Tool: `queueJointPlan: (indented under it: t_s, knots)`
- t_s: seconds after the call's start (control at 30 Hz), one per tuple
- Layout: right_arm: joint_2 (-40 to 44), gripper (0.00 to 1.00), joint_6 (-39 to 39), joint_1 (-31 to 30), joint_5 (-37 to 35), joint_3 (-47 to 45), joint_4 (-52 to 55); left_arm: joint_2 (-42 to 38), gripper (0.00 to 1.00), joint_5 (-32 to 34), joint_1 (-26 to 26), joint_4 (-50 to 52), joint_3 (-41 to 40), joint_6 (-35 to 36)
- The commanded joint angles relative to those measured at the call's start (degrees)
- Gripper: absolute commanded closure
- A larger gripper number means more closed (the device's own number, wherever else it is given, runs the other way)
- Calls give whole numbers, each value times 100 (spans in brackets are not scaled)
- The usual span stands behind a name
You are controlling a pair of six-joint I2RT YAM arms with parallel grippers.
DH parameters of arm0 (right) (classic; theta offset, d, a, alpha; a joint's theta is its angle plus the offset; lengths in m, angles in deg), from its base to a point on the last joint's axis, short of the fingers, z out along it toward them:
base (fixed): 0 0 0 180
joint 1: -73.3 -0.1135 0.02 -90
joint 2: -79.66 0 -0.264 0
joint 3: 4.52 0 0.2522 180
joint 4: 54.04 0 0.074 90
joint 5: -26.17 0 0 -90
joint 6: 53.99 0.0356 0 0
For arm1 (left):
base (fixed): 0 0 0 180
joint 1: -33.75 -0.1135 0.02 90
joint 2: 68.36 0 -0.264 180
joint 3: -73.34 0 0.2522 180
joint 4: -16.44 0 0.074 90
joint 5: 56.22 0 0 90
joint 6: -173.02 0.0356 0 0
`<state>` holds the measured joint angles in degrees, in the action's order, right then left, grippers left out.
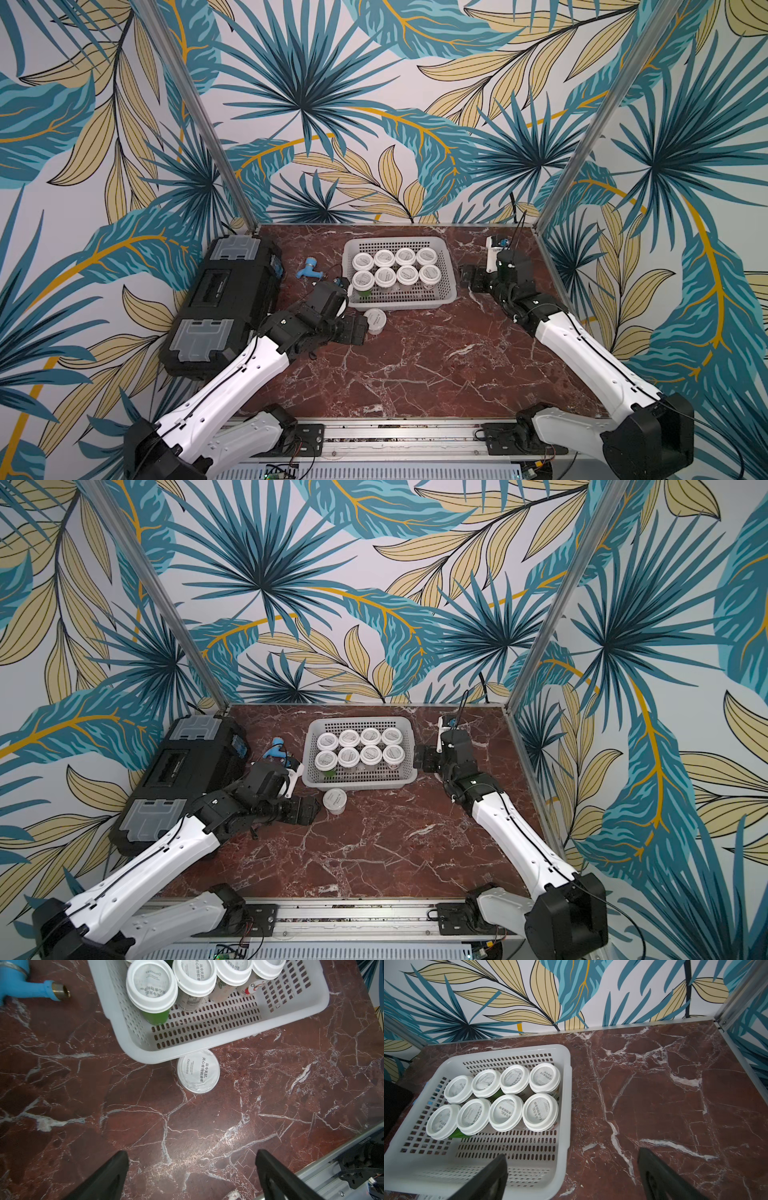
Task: Put the yogurt in the basket
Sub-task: Pick up the yogurt from the center of the board.
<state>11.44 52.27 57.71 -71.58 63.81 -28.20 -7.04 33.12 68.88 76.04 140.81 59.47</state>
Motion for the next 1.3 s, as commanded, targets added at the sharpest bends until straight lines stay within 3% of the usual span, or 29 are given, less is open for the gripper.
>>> queueJointPlan:
  t_s: [0.0,0.47,0.83,1.27]
  knots:
    - [115,0,54,240,328,-213,-57,396,0,187,199,-367,-86,-195]
    - [90,3,207,566,880,-302,-169,1862,8,634,534,-1011,409,-409]
    - [89,4,265,584,959,-345,-276,2474,18,1066,620,-1048,839,-326]
    - [55,5,265,602,1012,-350,-302,2846,18,1192,651,-1081,1046,-296]
